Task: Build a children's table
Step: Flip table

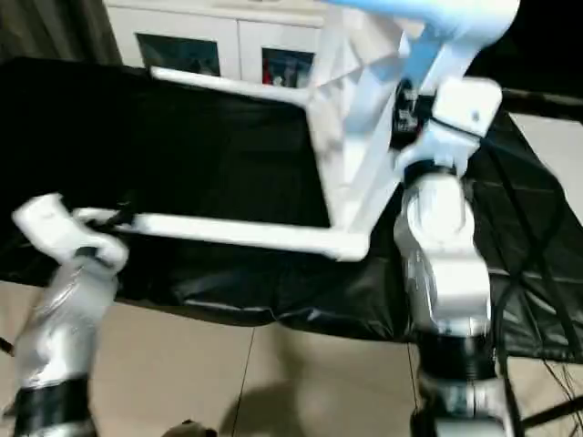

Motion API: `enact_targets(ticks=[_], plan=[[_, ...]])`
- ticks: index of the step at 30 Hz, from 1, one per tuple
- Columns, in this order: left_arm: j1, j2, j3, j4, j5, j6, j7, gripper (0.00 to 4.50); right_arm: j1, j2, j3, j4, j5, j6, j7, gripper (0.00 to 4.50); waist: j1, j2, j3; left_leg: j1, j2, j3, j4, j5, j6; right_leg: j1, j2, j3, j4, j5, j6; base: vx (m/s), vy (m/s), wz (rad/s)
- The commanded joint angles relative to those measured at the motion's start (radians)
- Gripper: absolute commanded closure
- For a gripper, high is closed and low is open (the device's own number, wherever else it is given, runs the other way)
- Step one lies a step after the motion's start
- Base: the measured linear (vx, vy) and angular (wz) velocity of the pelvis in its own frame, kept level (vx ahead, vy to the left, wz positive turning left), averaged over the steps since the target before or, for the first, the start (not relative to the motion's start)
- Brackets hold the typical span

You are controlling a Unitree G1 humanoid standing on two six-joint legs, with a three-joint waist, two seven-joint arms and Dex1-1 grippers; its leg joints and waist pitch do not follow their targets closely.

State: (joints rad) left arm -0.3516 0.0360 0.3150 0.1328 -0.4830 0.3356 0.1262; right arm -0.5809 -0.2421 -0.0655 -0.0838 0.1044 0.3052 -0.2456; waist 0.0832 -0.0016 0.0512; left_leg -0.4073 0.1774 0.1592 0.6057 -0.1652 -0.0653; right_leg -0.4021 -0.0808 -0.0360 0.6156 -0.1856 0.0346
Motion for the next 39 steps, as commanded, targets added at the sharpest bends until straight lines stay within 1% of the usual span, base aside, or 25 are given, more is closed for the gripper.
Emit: enact_targets(ticks=[1,2,5,6,7,8,10,11,12,15,16,17,18,19,21,22,23,24,26,28,29,30,33,36,39], plan=[[-0.044,0.034,-0.052,-0.015,0.049,-0.029,-0.061,0.15,-0.038,-0.033,0.042,0.032,-0.104,-0.005,0.005,2.47,-0.010,-0.007,-0.077,0.029,0.021,0.003,-0.062,-0.129,-0.025,0.045,-0.029,0.026,-0.055,-0.048,-0.094,0.000,0.000,0.00],[-0.047,0.040,-0.064,-0.013,0.056,-0.030,-0.074,0.15,-0.044,-0.028,0.044,0.047,-0.104,-0.005,0.005,2.47,-0.011,-0.007,-0.077,0.030,0.022,0.003,-0.062,-0.132,-0.024,0.044,-0.030,0.027,-0.056,-0.055,-0.095,0.000,0.000,0.00],[-0.045,0.099,-0.169,-0.030,0.117,-0.033,-0.186,0.15,-0.069,0.003,0.052,0.133,-0.070,0.003,0.034,2.47,-0.020,-0.016,-0.075,0.030,0.025,0.006,-0.064,-0.148,-0.016,0.041,-0.031,0.027,-0.057,-0.094,-0.101,0.000,0.000,0.00],[-0.045,0.107,-0.183,-0.032,0.126,-0.036,-0.202,0.15,-0.072,0.007,0.053,0.145,-0.063,0.005,0.041,1.91,-0.020,-0.014,-0.074,0.029,0.025,0.006,-0.065,-0.153,-0.016,0.041,-0.032,0.027,-0.057,-0.105,-0.102,0.000,0.000,0.00],[-0.041,0.133,-0.223,-0.044,0.148,-0.035,-0.246,0.15,-0.083,0.020,0.051,0.183,-0.045,0.005,0.056,1.91,-0.024,-0.018,-0.074,0.031,0.026,0.007,-0.065,-0.159,-0.014,0.040,-0.033,0.027,-0.059,-0.116,-0.102,0.000,0.000,0.00],[-0.038,0.149,-0.243,-0.050,0.160,-0.033,-0.268,0.15,-0.090,0.028,0.050,0.208,-0.040,0.003,0.061,1.77,-0.027,-0.012,-0.073,0.032,0.027,0.006,-0.067,-0.167,-0.020,0.038,-0.033,0.026,-0.058,-0.132,-0.105,0.000,0.000,0.00],[-0.035,0.161,-0.253,-0.048,0.171,-0.033,-0.279,0.15,-0.096,0.034,0.052,0.230,-0.041,0.000,0.064,1.70,-0.030,-0.013,-0.072,0.036,0.030,0.005,-0.069,-0.190,-0.038,0.036,-0.031,0.026,-0.060,-0.145,-0.101,0.000,0.000,0.00],[-0.035,0.164,-0.253,-0.037,0.170,-0.032,-0.286,0.15,-0.099,0.037,0.053,0.241,-0.041,-0.003,0.065,1.45,-0.034,-0.019,-0.070,0.034,0.030,0.006,-0.071,-0.197,-0.041,0.037,-0.030,0.026,-0.061,-0.146,-0.098,0.000,0.000,0.00],[-0.036,0.168,-0.255,-0.020,0.172,-0.033,-0.296,0.15,-0.103,0.041,0.053,0.254,-0.043,-0.008,0.065,1.36,-0.035,-0.021,-0.070,0.035,0.028,0.007,-0.072,-0.219,-0.052,0.036,-0.031,0.026,-0.062,-0.167,-0.094,0.000,0.000,0.00],[-0.035,0.190,-0.266,0.043,0.183,-0.023,-0.321,0.15,-0.119,0.052,0.059,0.289,-0.052,-0.021,0.067,1.23,-0.041,-0.026,-0.071,0.039,0.027,0.007,-0.073,-0.254,-0.058,0.032,-0.031,0.028,-0.067,-0.207,-0.090,0.000,0.000,0.00],[-0.037,0.189,-0.246,0.084,0.177,-0.018,-0.309,0.15,-0.129,0.058,0.057,0.305,-0.058,-0.029,0.068,0.99,-0.042,-0.026,-0.071,0.040,0.026,0.007,-0.073,-0.272,-0.060,0.028,-0.031,0.028,-0.068,-0.228,-0.093,0.000,0.000,0.00],[-0.040,0.181,-0.224,0.103,0.166,-0.017,-0.294,0.15,-0.135,0.060,0.055,0.313,-0.062,-0.034,0.069,0.99,-0.044,-0.025,-0.070,0.042,0.026,0.006,-0.074,-0.300,-0.065,0.026,-0.030,0.028,-0.071,-0.261,-0.092,0.000,0.000,0.00],[-0.041,0.179,-0.218,0.108,0.163,-0.017,-0.289,0.15,-0.136,0.061,0.053,0.316,-0.064,-0.036,0.070,0.91,-0.046,-0.028,-0.070,0.043,0.026,0.006,-0.074,-0.310,-0.065,0.025,-0.031,0.028,-0.073,-0.270,-0.091,0.000,0.000,0.00],[-0.046,0.169,-0.191,0.124,0.147,-0.017,-0.271,0.15,-0.142,0.061,0.050,0.324,-0.068,-0.039,0.070,0.76,-0.045,-0.027,-0.070,0.045,0.027,0.006,-0.075,-0.324,-0.067,0.022,-0.032,0.028,-0.075,-0.287,-0.093,0.000,0.000,0.00],[-0.050,0.163,-0.166,0.138,0.139,-0.022,-0.255,0.15,-0.147,0.062,0.044,0.330,-0.067,-0.046,0.070,0.64,-0.047,-0.027,-0.070,0.043,0.027,0.004,-0.076,-0.337,-0.068,0.022,-0.031,0.028,-0.077,-0.301,-0.092,0.000,0.000,0.00],[-0.077,0.121,-0.004,0.197,0.044,-0.047,-0.171,0.15,-0.160,0.059,0.027,0.336,-0.072,-0.051,0.067,0.54,-0.049,-0.031,-0.070,0.041,0.026,0.005,-0.074,-0.335,-0.067,0.023,-0.030,0.028,-0.076,-0.294,-0.095,0.000,0.000,0.00],[-0.079,0.120,0.011,0.203,0.035,-0.052,-0.166,0.15,-0.161,0.059,0.024,0.337,-0.073,-0.052,0.065,0.46,-0.052,-0.033,-0.071,0.034,0.025,0.003,-0.076,-0.328,-0.065,0.028,-0.032,0.027,-0.078,-0.297,-0.096,0.000,0.000,0.00],[-0.081,0.119,0.025,0.209,0.026,-0.058,-0.162,0.15,-0.162,0.059,0.022,0.337,-0.074,-0.053,0.063,0.31,-0.052,-0.034,-0.072,0.033,0.025,0.003,-0.075,-0.324,-0.065,0.029,-0.033,0.027,-0.076,-0.301,-0.094,0.000,0.000,0.00],[-0.089,0.114,0.077,0.224,-0.016,-0.073,-0.148,0.15,-0.167,0.058,0.013,0.345,-0.079,-0.059,0.064,0.10,-0.053,-0.031,-0.073,0.036,0.029,0.002,-0.075,-0.319,-0.063,0.024,-0.033,0.026,-0.076,-0.284,-0.095,0.000,0.000,0.00],[-0.098,0.103,0.139,0.229,-0.076,-0.077,-0.124,0.15,-0.171,0.060,0.005,0.354,-0.082,-0.066,0.067,0.03,-0.054,-0.034,-0.073,0.038,0.030,0.003,-0.074,-0.317,-0.069,0.023,-0.031,0.026,-0.071,-0.252,-0.109,0.000,0.000,0.00],[-0.105,0.110,0.179,0.253,-0.102,-0.086,-0.109,0.15,-0.173,0.064,0.000,0.362,-0.077,-0.072,0.070,0.03,-0.054,-0.038,-0.072,0.036,0.028,0.005,-0.073,-0.312,-0.067,0.024,-0.030,0.025,-0.071,-0.240,-0.113,0.000,0.000,0.00],[-0.109,0.112,0.192,0.264,-0.108,-0.088,-0.108,0.15,-0.175,0.066,-0.003,0.366,-0.076,-0.075,0.072,0.03,-0.052,-0.037,-0.072,0.040,0.029,0.006,-0.073,-0.311,-0.065,0.022,-0.030,0.026,-0.071,-0.235,-0.113,0.000,0.000,0.00],[-0.140,0.101,0.307,0.293,-0.204,-0.110,-0.063,0.15,-0.184,0.079,-0.007,0.374,-0.063,-0.087,0.084,0.03,-0.050,-0.040,-0.072,0.040,0.031,0.008,-0.072,-0.281,-0.059,0.025,-0.030,0.026,-0.066,-0.187,-0.123,0.000,0.000,0.00],[-0.149,0.103,0.336,0.305,-0.226,-0.126,-0.061,0.15,-0.186,0.081,-0.006,0.378,-0.055,-0.088,0.095,0.03,-0.047,-0.042,-0.074,0.037,0.031,0.009,-0.072,-0.242,-0.056,0.032,-0.030,0.025,-0.061,-0.145,-0.126,0.000,0.000,0.00],[-0.139,0.116,0.323,0.298,-0.204,-0.130,-0.066,0.15,-0.179,0.087,-0.003,0.374,-0.042,-0.095,0.117,0.03,-0.047,-0.039,-0.074,0.042,0.033,0.010,-0.072,-0.246,-0.053,0.030,-0.030,0.026,-0.061,-0.139,-0.124,0.000,0.000,0.00]])
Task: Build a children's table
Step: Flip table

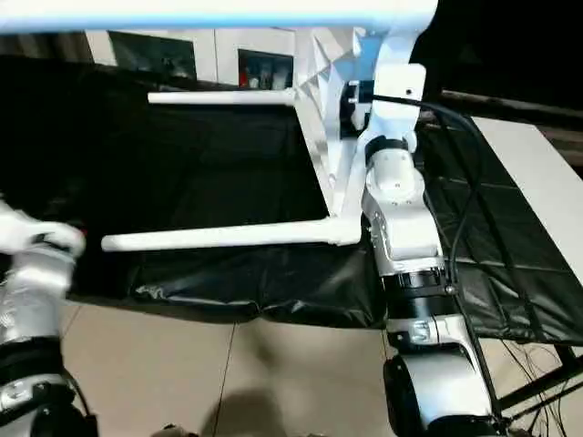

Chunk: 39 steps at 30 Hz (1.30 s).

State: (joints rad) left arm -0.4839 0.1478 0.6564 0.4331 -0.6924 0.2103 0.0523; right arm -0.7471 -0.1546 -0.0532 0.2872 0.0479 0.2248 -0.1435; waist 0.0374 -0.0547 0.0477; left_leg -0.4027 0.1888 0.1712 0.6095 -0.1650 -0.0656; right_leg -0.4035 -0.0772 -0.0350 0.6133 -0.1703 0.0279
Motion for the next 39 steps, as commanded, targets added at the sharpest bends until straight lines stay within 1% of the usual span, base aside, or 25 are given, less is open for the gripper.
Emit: enact_targets(ticks=[1,3,4,5,6,7,9,10,12,13,14,15,16,17,18,20,23,24,25,26,31,33,36,37,39], plan=[[-0.003,0.008,-0.026,-0.006,0.016,-0.003,0.002,0.15,-0.008,0.001,-0.013,0.000,0.014,-0.017,0.022,0.03,-0.001,0.013,-0.069,0.035,0.022,-0.002,-0.076,-0.249,-0.052,0.032,-0.034,0.025,-0.059,-0.159,-0.115,0.000,0.000,0.00],[0.035,0.032,-0.130,-0.061,0.092,0.029,-0.075,0.15,0.025,0.004,-0.002,-0.034,0.014,-0.024,0.045,0.03,0.001,0.013,-0.068,0.036,0.024,-0.002,-0.077,-0.251,-0.051,0.031,-0.036,0.025,-0.061,-0.170,-0.109,0.000,0.000,0.00],[0.044,0.038,-0.158,-0.075,0.110,0.036,-0.097,0.15,0.033,0.003,0.001,-0.041,0.012,-0.026,0.049,0.03,0.001,0.015,-0.068,0.034,0.026,-0.002,-0.078,-0.251,-0.051,0.030,-0.037,0.026,-0.059,-0.176,-0.108,0.000,0.000,0.00],[0.076,0.060,-0.253,-0.124,0.163,0.061,-0.161,0.15,0.059,-0.001,0.012,-0.064,0.005,-0.034,0.061,0.03,0.002,0.011,-0.068,0.035,0.027,-0.002,-0.079,-0.251,-0.049,0.030,-0.038,0.025,-0.062,-0.180,-0.106,0.000,0.000,0.00],[0.090,0.070,-0.296,-0.145,0.187,0.072,-0.186,0.15,0.071,-0.003,0.017,-0.074,0.000,-0.038,0.065,0.03,0.008,0.015,-0.067,0.037,0.030,-0.003,-0.080,-0.251,-0.048,0.029,-0.041,0.026,-0.062,-0.185,-0.103,0.000,0.000,0.00],[0.126,0.102,-0.410,-0.213,0.247,0.064,-0.269,0.15,0.125,-0.022,0.040,-0.122,-0.026,-0.066,0.076,0.03,0.012,0.016,-0.066,0.039,0.032,-0.002,-0.082,-0.254,-0.053,0.026,-0.040,0.026,-0.063,-0.189,-0.104,0.000,0.000,0.00],[0.150,0.142,-0.516,-0.268,0.306,0.041,-0.355,0.15,0.179,-0.024,0.045,-0.171,-0.012,-0.092,0.104,0.03,0.019,0.019,-0.066,0.039,0.032,-0.002,-0.082,-0.248,-0.054,0.027,-0.040,0.028,-0.061,-0.177,-0.099,0.000,0.000,0.00],[0.164,0.199,-0.631,-0.328,0.379,0.003,-0.443,0.15,0.239,-0.023,0.043,-0.217,0.000,-0.110,0.116,0.03,0.019,0.016,-0.065,0.035,0.032,-0.004,-0.084,-0.249,-0.051,0.030,-0.040,0.029,-0.062,-0.177,-0.096,0.000,0.000,0.00],[0.167,0.224,-0.681,-0.357,0.406,-0.013,-0.486,0.15,0.272,-0.026,0.046,-0.240,-0.002,-0.121,0.122,0.03,0.020,0.016,-0.065,0.035,0.032,-0.003,-0.085,-0.255,-0.053,0.029,-0.041,0.030,-0.060,-0.184,-0.094,0.000,0.000,0.00],[0.167,0.246,-0.720,-0.379,0.424,-0.027,-0.526,0.15,0.299,-0.026,0.051,-0.258,-0.006,-0.131,0.128,0.03,0.016,0.020,-0.062,0.036,0.031,-0.005,-0.089,-0.292,-0.067,0.028,-0.039,0.030,-0.063,-0.213,-0.099,0.000,0.000,0.00],[0.160,0.267,-0.750,-0.399,0.450,-0.043,-0.553,0.15,0.325,-0.026,0.050,-0.275,-0.008,-0.145,0.132,0.03,0.014,0.018,-0.061,0.036,0.030,-0.005,-0.090,-0.306,-0.070,0.027,-0.039,0.030,-0.064,-0.228,-0.101,0.000,0.000,0.00],[0.152,0.287,-0.779,-0.416,0.477,-0.062,-0.580,0.15,0.351,-0.028,0.052,-0.292,-0.013,-0.159,0.135,0.03,0.017,0.029,-0.060,0.038,0.030,-0.008,-0.091,-0.328,-0.076,0.026,-0.041,0.031,-0.066,-0.256,-0.097,0.000,0.000,0.00],[0.139,0.311,-0.812,-0.436,0.510,-0.102,-0.623,0.15,0.382,-0.029,0.052,-0.314,-0.018,-0.179,0.135,0.03,0.011,0.030,-0.057,0.034,0.029,-0.009,-0.093,-0.348,-0.080,0.026,-0.040,0.031,-0.069,-0.279,-0.093,0.000,0.000,0.00],[0.125,0.330,-0.831,-0.451,0.543,-0.135,-0.646,0.15,0.409,-0.030,0.053,-0.335,-0.023,-0.195,0.139,0.03,0.010,0.030,-0.057,0.038,0.029,-0.008,-0.093,-0.375,-0.080,0.021,-0.040,0.032,-0.078,-0.307,-0.084,0.000,0.000,0.00],[0.109,0.339,-0.840,-0.460,0.568,-0.163,-0.657,0.15,0.431,-0.032,0.055,-0.350,-0.028,-0.208,0.142,0.03,0.009,0.028,-0.058,0.038,0.028,-0.009,-0.092,-0.379,-0.081,0.022,-0.041,0.032,-0.075,-0.311,-0.086,0.000,0.000,0.00],[0.066,0.357,-0.848,-0.480,0.614,-0.229,-0.671,0.15,0.474,-0.035,0.052,-0.385,-0.027,-0.245,0.148,0.03,0.007,0.038,-0.055,0.041,0.028,-0.012,-0.093,-0.407,-0.082,0.019,-0.041,0.031,-0.076,-0.339,-0.093,0.000,0.000,0.00],[-0.018,0.372,-0.836,-0.539,0.628,-0.311,-0.681,0.15,0.547,-0.041,0.045,-0.458,0.005,-0.312,0.198,0.03,0.010,0.035,-0.055,0.041,0.030,-0.012,-0.092,-0.421,-0.075,0.018,-0.043,0.032,-0.079,-0.353,-0.093,0.000,0.000,0.00],[-0.040,0.379,-0.834,-0.552,0.644,-0.341,-0.677,0.15,0.561,-0.045,0.049,-0.474,0.021,-0.320,0.223,0.03,0.010,0.041,-0.053,0.040,0.031,-0.014,-0.095,-0.429,-0.071,0.019,-0.043,0.031,-0.081,-0.354,-0.098,0.000,0.000,0.00],[-0.048,0.382,-0.833,-0.556,0.652,-0.354,-0.674,0.15,0.566,-0.046,0.051,-0.480,0.029,-0.321,0.234,0.03,0.008,0.038,-0.053,0.037,0.031,-0.015,-0.095,-0.431,-0.067,0.022,-0.042,0.029,-0.079,-0.350,-0.100,0.000,0.000,0.00],[-0.079,0.392,-0.830,-0.560,0.694,-0.392,-0.646,0.15,0.575,-0.057,0.067,-0.485,0.037,-0.322,0.265,0.03,0.008,0.044,-0.053,0.037,0.031,-0.017,-0.095,-0.429,-0.068,0.022,-0.042,0.029,-0.076,-0.344,-0.104,0.000,0.000,0.00],[-0.232,0.449,-0.827,-0.524,0.898,-0.495,-0.569,0.15,0.594,-0.091,0.178,-0.477,0.040,-0.286,0.390,0.03,-0.001,0.040,-0.052,0.033,0.026,-0.019,-0.091,-0.451,-0.066,0.023,-0.044,0.027,-0.083,-0.424,-0.089,0.000,0.000,0.00],[-0.263,0.461,-0.819,-0.507,0.938,-0.507,-0.544,0.15,0.593,-0.084,0.200,-0.475,0.046,-0.265,0.414,0.03,-0.002,0.039,-0.051,0.032,0.027,-0.021,-0.090,-0.449,-0.066,0.020,-0.046,0.027,-0.083,-0.444,-0.089,0.000,0.000,0.00],[-0.292,0.471,-0.809,-0.484,0.967,-0.490,-0.518,0.15,0.588,-0.075,0.229,-0.475,0.056,-0.221,0.449,0.03,0.000,0.043,-0.052,0.034,0.028,-0.021,-0.090,-0.446,-0.065,0.017,-0.044,0.028,-0.080,-0.416,-0.113,0.000,0.000,0.00],[-0.319,0.491,-0.799,-0.437,1.024,-0.463,-0.468,0.15,0.578,-0.064,0.250,-0.477,0.080,-0.164,0.469,0.03,0.002,0.047,-0.053,0.036,0.028,-0.021,-0.090,-0.445,-0.064,0.016,-0.042,0.029,-0.078,-0.396,-0.121,0.000,0.000,0.00],[-0.330,0.499,-0.791,-0.415,1.044,-0.451,-0.443,0.15,0.573,-0.058,0.255,-0.478,0.088,-0.155,0.469,0.03,0.003,0.050,-0.056,0.035,0.027,-0.021,-0.090,-0.436,-0.068,0.018,-0.042,0.029,-0.072,-0.363,-0.131,0.000,0.000,0.00]])
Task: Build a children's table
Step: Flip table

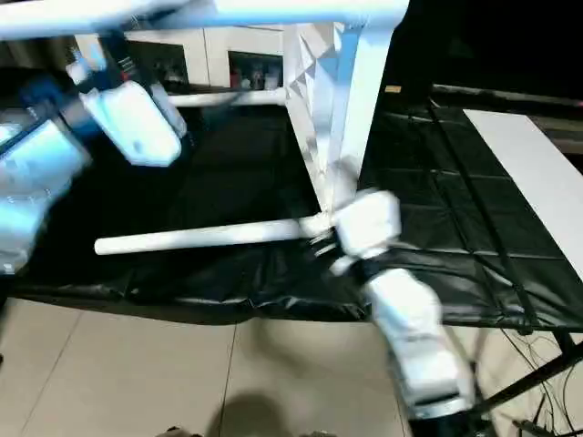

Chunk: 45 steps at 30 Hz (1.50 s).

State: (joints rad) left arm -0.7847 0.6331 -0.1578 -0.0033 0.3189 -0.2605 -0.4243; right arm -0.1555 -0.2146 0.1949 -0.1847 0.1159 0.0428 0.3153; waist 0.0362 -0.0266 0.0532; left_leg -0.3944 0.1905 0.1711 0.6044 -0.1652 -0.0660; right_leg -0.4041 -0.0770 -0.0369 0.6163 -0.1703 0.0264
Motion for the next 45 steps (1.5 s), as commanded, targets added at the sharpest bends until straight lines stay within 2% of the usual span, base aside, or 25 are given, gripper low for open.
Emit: enact_targets(ticks=[1,6,9,10,11,12,15,21,22,23,31,41,45], plan=[[-0.041,0.022,0.029,0.044,0.046,0.023,0.050,0.15,-0.024,0.008,0.010,-0.006,0.022,0.026,0.008,0.03,0.005,0.023,-0.062,0.028,0.026,-0.022,-0.084,-0.434,-0.070,0.018,-0.042,0.029,-0.074,-0.352,-0.132,0.000,0.000,0.00],[-0.076,0.061,0.016,0.165,0.136,0.055,0.060,0.15,-0.040,0.037,0.008,-0.009,0.010,0.027,-0.006,0.03,0.012,0.030,-0.062,0.030,0.027,-0.022,-0.086,-0.427,-0.078,0.017,-0.043,0.031,-0.071,-0.308,-0.145,0.000,0.000,0.00],[-0.078,0.062,0.019,0.188,0.128,0.090,0.049,0.15,-0.043,0.051,0.009,-0.019,0.009,0.035,-0.011,0.03,0.017,0.034,-0.065,0.031,0.027,-0.021,-0.086,-0.412,-0.080,0.019,-0.045,0.032,-0.068,-0.278,-0.158,0.000,0.000,0.00],[-0.086,0.057,0.030,0.201,0.120,0.106,0.063,0.15,-0.041,0.061,0.014,-0.031,0.022,0.043,-0.007,0.03,0.020,0.038,-0.065,0.032,0.028,-0.021,-0.087,-0.408,-0.080,0.019,-0.045,0.032,-0.067,-0.258,-0.165,0.000,0.000,0.00],[-0.088,0.052,0.036,0.204,0.109,0.112,0.065,0.15,-0.039,0.064,0.016,-0.036,0.028,0.045,-0.005,0.03,0.024,0.037,-0.065,0.033,0.027,-0.020,-0.087,-0.409,-0.080,0.020,-0.044,0.032,-0.065,-0.250,-0.171,0.000,0.000,0.00],[-0.093,0.048,0.045,0.210,0.104,0.113,0.073,0.33,-0.034,0.068,0.020,-0.040,0.039,0.043,0.002,0.01,0.025,0.038,-0.065,0.032,0.027,-0.020,-0.087,-0.410,-0.079,0.019,-0.045,0.032,-0.065,-0.249,-0.172,0.000,0.000,0.00],[-0.098,0.033,0.070,0.215,0.087,0.127,0.091,0.43,-0.021,0.074,0.026,-0.049,0.050,0.033,0.014,0.00,0.030,0.043,-0.063,0.033,0.028,-0.021,-0.087,-0.421,-0.079,0.020,-0.047,0.031,-0.067,-0.267,-0.172,0.000,0.000,0.00],[-0.095,0.006,0.097,0.197,0.036,0.171,0.066,0.88,-0.007,0.079,0.026,-0.055,0.044,0.027,0.022,0.00,0.029,0.041,-0.060,0.032,0.027,-0.022,-0.089,-0.445,-0.078,0.018,-0.048,0.031,-0.073,-0.315,-0.165,0.000,0.000,0.00],[-0.093,0.003,0.096,0.192,0.024,0.175,0.058,1.06,-0.006,0.080,0.025,-0.056,0.042,0.028,0.023,0.00,0.030,0.040,-0.059,0.032,0.027,-0.022,-0.089,-0.451,-0.077,0.018,-0.050,0.032,-0.075,-0.337,-0.162,0.000,0.000,0.00],[-0.083,-0.005,0.093,0.157,0.004,0.202,0.034,1.06,-0.004,0.080,0.027,-0.057,0.042,0.028,0.023,0.00,0.030,0.042,-0.058,0.033,0.028,-0.023,-0.090,-0.458,-0.078,0.016,-0.050,0.032,-0.077,-0.348,-0.161,0.000,0.000,0.00],[-0.067,-0.024,0.104,0.123,-0.036,0.257,0.007,1.72,0.003,0.086,0.031,-0.059,0.037,0.033,0.026,0.00,0.031,0.041,-0.059,0.033,0.027,-0.023,-0.089,-0.455,-0.076,0.016,-0.050,0.032,-0.079,-0.357,-0.153,0.000,0.000,0.00],[-0.059,-0.046,0.114,0.102,-0.049,0.332,0.005,1.93,0.008,0.087,0.038,-0.059,0.037,0.044,0.033,0.00,0.045,0.044,-0.061,0.028,0.026,-0.018,-0.088,-0.392,-0.061,0.020,-0.049,0.033,-0.075,-0.326,-0.152,0.000,0.000,0.00],[-0.056,-0.073,0.137,0.104,-0.080,0.386,0.009,1.96,0.011,0.086,0.041,-0.058,0.041,0.055,0.039,0.00,0.049,0.046,-0.060,0.028,0.026,-0.018,-0.089,-0.398,-0.060,0.019,-0.050,0.033,-0.079,-0.356,-0.145,0.000,0.000,0.00]])
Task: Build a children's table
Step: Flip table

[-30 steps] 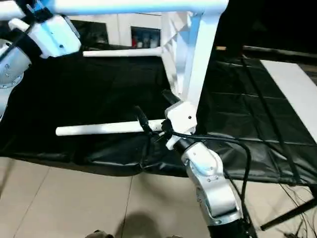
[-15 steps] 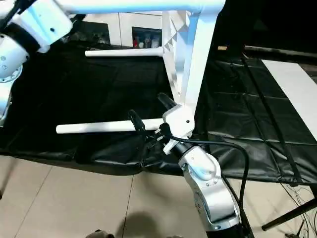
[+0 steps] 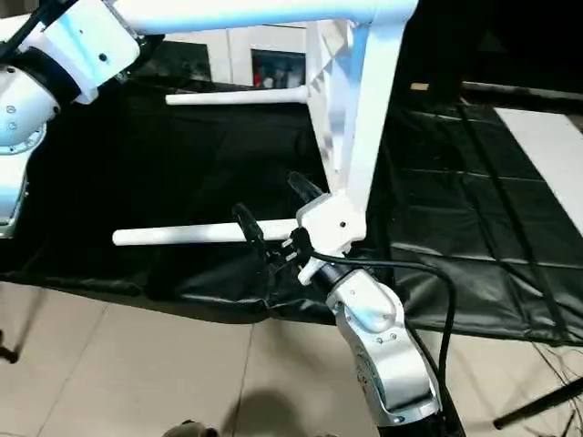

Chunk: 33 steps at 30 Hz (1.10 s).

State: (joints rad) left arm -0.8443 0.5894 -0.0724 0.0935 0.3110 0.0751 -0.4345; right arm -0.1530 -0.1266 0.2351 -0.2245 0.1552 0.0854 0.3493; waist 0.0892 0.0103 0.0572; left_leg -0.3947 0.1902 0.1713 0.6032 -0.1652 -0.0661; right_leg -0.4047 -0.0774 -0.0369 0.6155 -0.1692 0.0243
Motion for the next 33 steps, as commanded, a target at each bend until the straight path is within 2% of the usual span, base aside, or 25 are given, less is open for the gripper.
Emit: enact_targets(ticks=[1,4,7,9,12,13,16,18,19,20,21,23,24,25,26,27,28,30,31,33], plan=[[0.005,-0.038,0.059,0.007,-0.084,0.065,0.022,1.96,0.010,-0.002,0.002,-0.018,0.003,0.016,0.007,0.00,-0.004,0.008,-0.063,0.028,0.026,-0.018,-0.088,-0.402,-0.059,0.019,-0.049,0.033,-0.079,-0.370,-0.139,0.000,0.000,0.00],[-0.001,-0.085,0.114,0.007,-0.134,0.140,0.059,1.96,0.021,-0.011,0.002,-0.023,0.026,0.046,0.025,0.00,-0.004,0.006,-0.062,0.029,0.024,-0.018,-0.087,-0.406,-0.053,0.019,-0.050,0.033,-0.084,-0.410,-0.129,0.000,0.000,0.00],[-0.021,-0.118,0.163,0.005,-0.172,0.194,0.089,1.96,0.043,-0.029,-0.002,-0.035,0.093,0.137,0.066,0.00,-0.003,0.003,-0.061,0.025,0.022,-0.018,-0.085,-0.392,-0.037,0.021,-0.052,0.031,-0.089,-0.445,-0.118,0.000,0.000,0.00],[-0.032,-0.135,0.188,0.003,-0.193,0.207,0.103,1.96,0.059,-0.044,-0.006,-0.030,0.113,0.179,0.083,0.00,-0.001,0.004,-0.061,0.022,0.021,-0.017,-0.083,-0.373,-0.027,0.021,-0.054,0.031,-0.091,-0.461,-0.115,0.000,0.000,0.00],[-0.040,-0.144,0.202,0.000,-0.206,0.209,0.105,1.96,0.071,-0.044,-0.020,-0.015,0.117,0.197,0.077,0.00,0.000,0.001,-0.062,0.019,0.018,-0.014,-0.080,-0.340,-0.015,0.021,-0.055,0.030,-0.095,-0.480,-0.108,0.000,0.000,0.00],[-0.046,-0.156,0.216,-0.003,-0.222,0.205,0.103,1.96,0.076,-0.035,-0.041,0.010,0.111,0.221,0.050,0.00,0.003,0.004,-0.064,0.019,0.017,-0.014,-0.078,-0.321,-0.008,0.020,-0.057,0.029,-0.095,-0.488,-0.106,0.000,0.000,0.00],[-0.053,-0.179,0.236,-0.021,-0.258,0.188,0.079,1.96,0.072,-0.012,-0.087,0.059,0.110,0.233,-0.006,0.00,0.007,0.008,-0.071,0.019,0.020,-0.012,-0.076,-0.287,-0.003,0.015,-0.056,0.026,-0.091,-0.434,-0.124,0.000,0.000,0.00],[-0.052,-0.180,0.236,-0.026,-0.266,0.179,0.066,1.96,0.067,-0.005,-0.101,0.069,0.107,0.230,-0.029,0.00,0.011,0.006,-0.072,0.014,0.021,-0.012,-0.077,-0.265,0.000,0.017,-0.054,0.025,-0.084,-0.385,-0.135,0.000,0.000,0.00],[-0.048,-0.193,0.247,-0.039,-0.284,0.179,0.052,1.96,0.055,0.017,-0.134,0.084,0.120,0.220,-0.064,0.00,0.012,0.003,-0.072,0.014,0.021,-0.010,-0.078,-0.260,0.004,0.017,-0.053,0.024,-0.082,-0.367,-0.137,0.000,0.000,0.00],[-0.045,-0.200,0.253,-0.045,-0.292,0.184,0.049,1.96,0.050,0.027,-0.148,0.088,0.127,0.214,-0.076,0.00,0.014,0.004,-0.071,0.013,0.021,-0.011,-0.079,-0.260,0.004,0.017,-0.054,0.024,-0.081,-0.364,-0.138,0.000,0.000,0.00],[-0.045,-0.200,0.254,-0.046,-0.292,0.184,0.050,1.96,0.049,0.028,-0.150,0.088,0.129,0.214,-0.077,0.00,0.019,0.006,-0.074,0.017,0.022,-0.010,-0.077,-0.255,0.005,0.015,-0.054,0.025,-0.079,-0.347,-0.140,0.000,0.000,0.00],[-0.033,-0.212,0.266,-0.070,-0.297,0.199,0.057,1.96,0.027,0.085,-0.219,0.100,0.204,0.235,-0.115,0.00,0.019,0.007,-0.075,0.017,0.024,-0.010,-0.079,-0.264,0.012,0.013,-0.054,0.026,-0.075,-0.305,-0.152,0.000,0.000,0.00],[-0.033,-0.212,0.266,-0.070,-0.297,0.199,0.057,1.96,0.027,0.085,-0.219,0.100,0.204,0.235,-0.115,0.00,0.019,0.007,-0.075,0.017,0.024,-0.010,-0.079,-0.264,0.012,0.013,-0.054,0.026,-0.075,-0.305,-0.152,0.000,0.000,0.00],[-0.024,-0.218,0.273,-0.084,-0.297,0.214,0.066,1.96,0.007,0.116,-0.251,0.110,0.266,0.246,-0.110,0.00,0.019,0.006,-0.076,0.014,0.023,-0.010,-0.081,-0.258,0.012,0.016,-0.053,0.024,-0.071,-0.286,-0.149,0.000,0.000,0.00],[-0.020,-0.223,0.278,-0.092,-0.301,0.224,0.069,1.96,-0.004,0.130,-0.262,0.115,0.295,0.243,-0.102,0.00,0.018,0.007,-0.078,0.014,0.024,-0.011,-0.080,-0.253,0.015,0.018,-0.054,0.024,-0.068,-0.272,-0.151,0.000,0.000,0.00],[-0.012,-0.229,0.283,-0.103,-0.302,0.238,0.079,1.96,-0.022,0.153,-0.274,0.116,0.367,0.250,-0.062,0.00,0.016,0.004,-0.080,0.011,0.024,-0.010,-0.079,-0.236,0.023,0.019,-0.054,0.023,-0.066,-0.244,-0.155,0.000,0.000,0.00],[-0.010,-0.230,0.285,-0.106,-0.302,0.242,0.081,1.96,-0.028,0.159,-0.276,0.116,0.390,0.253,-0.048,0.00,0.017,0.006,-0.080,0.010,0.025,-0.010,-0.076,-0.226,0.033,0.020,-0.056,0.023,-0.065,-0.225,-0.159,0.000,0.000,0.00],[-0.006,-0.233,0.289,-0.111,-0.311,0.246,0.086,1.96,-0.041,0.163,-0.273,0.131,0.380,0.241,-0.044,0.00,0.017,0.006,-0.079,0.005,0.023,-0.008,-0.076,-0.202,0.040,0.021,-0.055,0.022,-0.063,-0.210,-0.159,0.000,0.000,0.00],[-0.003,-0.234,0.290,-0.115,-0.313,0.248,0.088,1.96,-0.050,0.166,-0.274,0.146,0.367,0.235,-0.047,0.00,0.015,-0.001,-0.079,0.004,0.021,-0.006,-0.076,-0.191,0.039,0.022,-0.054,0.021,-0.063,-0.209,-0.159,0.000,0.000,0.00],[0.001,-0.242,0.297,-0.125,-0.321,0.257,0.095,1.96,-0.080,0.178,-0.290,0.199,0.328,0.237,-0.095,0.00,0.017,0.001,-0.079,0.004,0.020,-0.005,-0.074,-0.184,0.038,0.022,-0.057,0.023,-0.065,-0.222,-0.162,0.000,0.000,0.00]])
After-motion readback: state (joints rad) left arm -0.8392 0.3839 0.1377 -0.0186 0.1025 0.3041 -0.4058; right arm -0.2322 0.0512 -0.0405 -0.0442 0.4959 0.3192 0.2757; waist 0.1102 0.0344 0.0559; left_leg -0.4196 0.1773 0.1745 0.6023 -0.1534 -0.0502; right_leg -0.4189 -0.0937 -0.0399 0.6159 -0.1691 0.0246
